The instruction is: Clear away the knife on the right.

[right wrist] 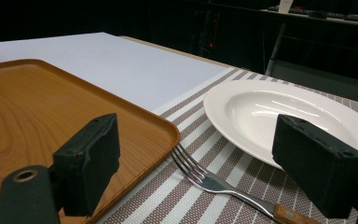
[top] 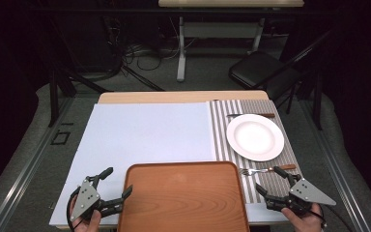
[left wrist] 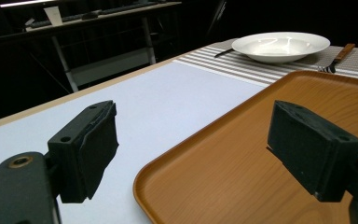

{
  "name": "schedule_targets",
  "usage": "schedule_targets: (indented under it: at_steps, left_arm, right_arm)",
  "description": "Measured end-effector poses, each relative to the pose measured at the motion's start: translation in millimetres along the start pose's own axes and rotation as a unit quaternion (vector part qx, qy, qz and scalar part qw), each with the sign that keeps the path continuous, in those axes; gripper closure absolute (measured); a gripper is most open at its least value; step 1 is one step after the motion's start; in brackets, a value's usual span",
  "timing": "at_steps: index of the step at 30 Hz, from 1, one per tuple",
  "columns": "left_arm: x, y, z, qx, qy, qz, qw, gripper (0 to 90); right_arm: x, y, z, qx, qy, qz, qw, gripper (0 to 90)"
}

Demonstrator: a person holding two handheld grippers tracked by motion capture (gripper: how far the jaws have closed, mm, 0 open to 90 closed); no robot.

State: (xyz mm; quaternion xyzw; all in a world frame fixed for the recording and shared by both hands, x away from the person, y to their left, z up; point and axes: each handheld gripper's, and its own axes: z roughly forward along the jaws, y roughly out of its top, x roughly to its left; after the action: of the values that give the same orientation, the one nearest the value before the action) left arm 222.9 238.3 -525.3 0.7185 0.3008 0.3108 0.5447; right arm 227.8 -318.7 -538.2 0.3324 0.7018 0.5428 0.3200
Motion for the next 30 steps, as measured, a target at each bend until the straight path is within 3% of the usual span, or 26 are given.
schedule_targets:
  at_steps: [9, 16, 24, 30]
  left_arm:
    - [-0.4, -0.5, -0.6, 0.003, 0.004, -0.002, 1.0000, 15.6]
    - [-1.9, -0.3, -2.4, 0.003, 0.007, 0.000, 1.0000, 15.6]
    - [-2.9, 0.1, -0.7, 0.006, 0.003, 0.004, 1.0000, 15.6]
    - [-4.5, 0.6, -0.9, 0.006, 0.002, 0.005, 1.0000, 15.6]
  right_arm:
    - [-2.8, 2.9, -3.0, -0.008, 0.007, 0.004, 0.9999, 14.3]
    - [-8.7, 7.0, -4.7, 0.010, 0.014, 0.006, 0.9998, 14.1]
    - [-26.8, 12.0, -7.4, 0.037, -0.001, 0.016, 0.9992, 14.4]
    - [-45.1, 18.7, -11.2, 0.042, -0.017, 0.018, 0.9988, 14.3]
